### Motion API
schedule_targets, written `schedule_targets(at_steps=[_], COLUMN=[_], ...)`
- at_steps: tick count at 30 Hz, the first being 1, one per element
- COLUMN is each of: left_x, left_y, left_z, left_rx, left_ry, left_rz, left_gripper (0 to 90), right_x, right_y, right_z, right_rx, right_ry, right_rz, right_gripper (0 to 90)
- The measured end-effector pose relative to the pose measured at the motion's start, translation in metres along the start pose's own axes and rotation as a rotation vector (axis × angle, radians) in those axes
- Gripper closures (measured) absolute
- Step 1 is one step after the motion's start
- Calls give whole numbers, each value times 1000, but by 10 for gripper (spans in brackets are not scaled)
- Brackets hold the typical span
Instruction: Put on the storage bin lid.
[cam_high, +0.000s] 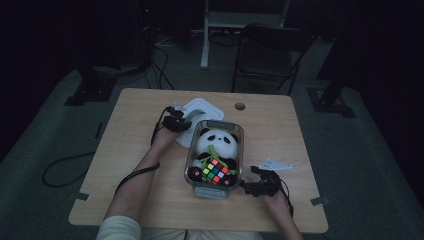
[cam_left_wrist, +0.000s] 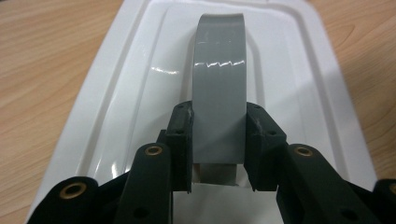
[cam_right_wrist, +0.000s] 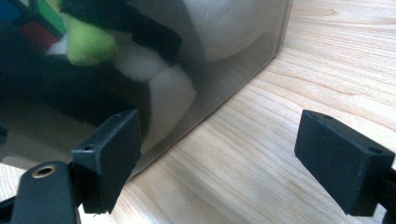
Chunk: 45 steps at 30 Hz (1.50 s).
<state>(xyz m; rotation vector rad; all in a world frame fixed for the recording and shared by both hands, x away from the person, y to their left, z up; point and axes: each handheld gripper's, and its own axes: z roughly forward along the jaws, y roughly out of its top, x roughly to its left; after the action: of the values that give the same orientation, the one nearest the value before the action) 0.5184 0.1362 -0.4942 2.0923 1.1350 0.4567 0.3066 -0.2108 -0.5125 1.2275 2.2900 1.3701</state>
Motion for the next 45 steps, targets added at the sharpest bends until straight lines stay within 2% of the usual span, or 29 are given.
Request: schedule_targets(at_steps=[1,8,17,22,29,32,35,37,40,43,45], left_x=[1,9,21,19,15,11,9,10,11,12,12], left_y=[0,-2,-10,-12,-12,-11,-9,-9,-9,-9,-8], left_z=[-3,-30,-81,-109,-143,-156,-167,-173,-181,-189,-194], left_rx=[-5,-58,-129,-147,-179,-201,-215,-222,-240,-259,-272], left_ry=[-4,3,32,68,64,59,82,71,84,79,63], left_rz=[-17,-36,-53,-16,-4,-3,9,0,8,-2,-6], left_gripper=[676,676,676,676,676,676,676,676,676,676,676], right_x=[0,3,13,21,34,41,47,52,59,67,71], right_y=[0,1,4,8,15,18,22,25,29,33,36], right_z=[0,0,8,15,30,38,45,50,58,67,73], right_rx=[0,-4,9,15,23,39,43,43,47,59,65], right_ry=[0,-1,22,22,32,16,21,28,49,58,40], right_rz=[0,-3,-21,-34,-49,-57,-66,-73,-83,-92,-105], right_gripper=[142,144,144,143,135,134,134,134,134,124,124])
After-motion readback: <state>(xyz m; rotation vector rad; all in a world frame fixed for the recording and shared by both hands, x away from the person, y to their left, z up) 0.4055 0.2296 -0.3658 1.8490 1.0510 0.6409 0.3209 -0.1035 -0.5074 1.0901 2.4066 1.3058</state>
